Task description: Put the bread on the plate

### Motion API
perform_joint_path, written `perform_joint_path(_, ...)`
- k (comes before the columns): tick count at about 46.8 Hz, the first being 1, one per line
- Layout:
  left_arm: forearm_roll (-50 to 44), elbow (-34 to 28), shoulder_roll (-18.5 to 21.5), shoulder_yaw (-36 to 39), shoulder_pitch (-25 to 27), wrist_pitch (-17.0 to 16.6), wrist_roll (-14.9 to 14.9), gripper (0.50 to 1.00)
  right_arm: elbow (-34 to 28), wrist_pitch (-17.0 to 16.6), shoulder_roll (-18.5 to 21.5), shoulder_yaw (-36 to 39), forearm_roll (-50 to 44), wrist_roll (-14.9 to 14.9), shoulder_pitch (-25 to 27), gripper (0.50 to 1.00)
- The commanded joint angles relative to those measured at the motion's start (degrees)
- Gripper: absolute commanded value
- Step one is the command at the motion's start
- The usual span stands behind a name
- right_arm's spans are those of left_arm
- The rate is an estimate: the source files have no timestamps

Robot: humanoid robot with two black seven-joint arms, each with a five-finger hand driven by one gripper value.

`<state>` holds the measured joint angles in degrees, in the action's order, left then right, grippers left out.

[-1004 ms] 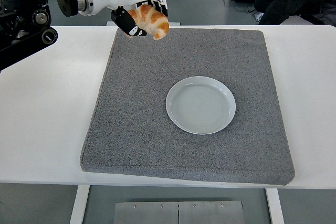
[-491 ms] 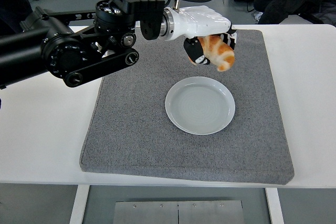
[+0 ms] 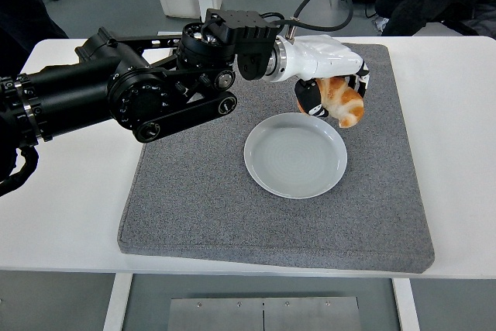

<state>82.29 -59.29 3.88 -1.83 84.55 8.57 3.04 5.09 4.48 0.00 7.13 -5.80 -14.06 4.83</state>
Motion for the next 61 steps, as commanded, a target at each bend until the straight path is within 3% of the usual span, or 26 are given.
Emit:
perform_joint_path(1,0.06,0.23,-0.01,2.52,-0.62,-0.48,-0.05,0.500,0.01,0.00,0.00,0.08,0.00,0.00,0.00,1.000)
perform_joint_path(26,1.11,2.95,-1.95,6.74,-7.91,-4.70,0.30,0.500,0.01,0.09,0.00,0.17,0.00,-0.01,0.00,1.000)
perform_joint_path(33,1.03,4.88,-2.21,11.40,-7.65,-7.95,0.92,0.500,0.01,0.09,0.00,0.17,0.00,-0.01,0.00,1.000)
perform_joint_path(52,-0.81,6.64,-3.70,11.32,-7.65,-7.60,1.27,0.500,0.01,0.00,0.00,0.08,0.00,-0.01,-0.62,1.000)
perform_joint_path(54,-2.04,6.56,-3.70,11.14,-7.47,-7.34,1.18,0.938,0.01,-0.09,0.00,0.17,0.00,-0.01,-0.62,1.000)
perform_joint_path(56,-3.97,6.29,-3.88,11.14,-6.95,-6.55,1.27,0.974,0.01,-0.09,0.00,0.08,0.00,0.08,-0.62,1.000)
perform_joint_path(61,-8.11,5.85,-3.53,11.41,-4.40,-4.09,1.44,0.977,0.01,-0.09,0.00,0.08,0.00,-0.01,-0.62,1.000)
